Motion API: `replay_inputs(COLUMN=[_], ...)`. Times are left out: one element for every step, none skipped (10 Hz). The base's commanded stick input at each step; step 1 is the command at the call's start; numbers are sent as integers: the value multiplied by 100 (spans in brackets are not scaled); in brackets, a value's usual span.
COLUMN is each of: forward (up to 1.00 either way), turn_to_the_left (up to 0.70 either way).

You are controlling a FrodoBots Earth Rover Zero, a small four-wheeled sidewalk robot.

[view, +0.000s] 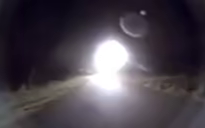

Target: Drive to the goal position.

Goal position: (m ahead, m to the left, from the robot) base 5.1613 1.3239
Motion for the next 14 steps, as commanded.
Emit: replay_inputs(forward=[95,95,95,95,95,95,95,95,95,95,95,95,95,94], turn_to_the_left=[0,0,0,0,4,10,17,19,7,4,3,3,3,4])
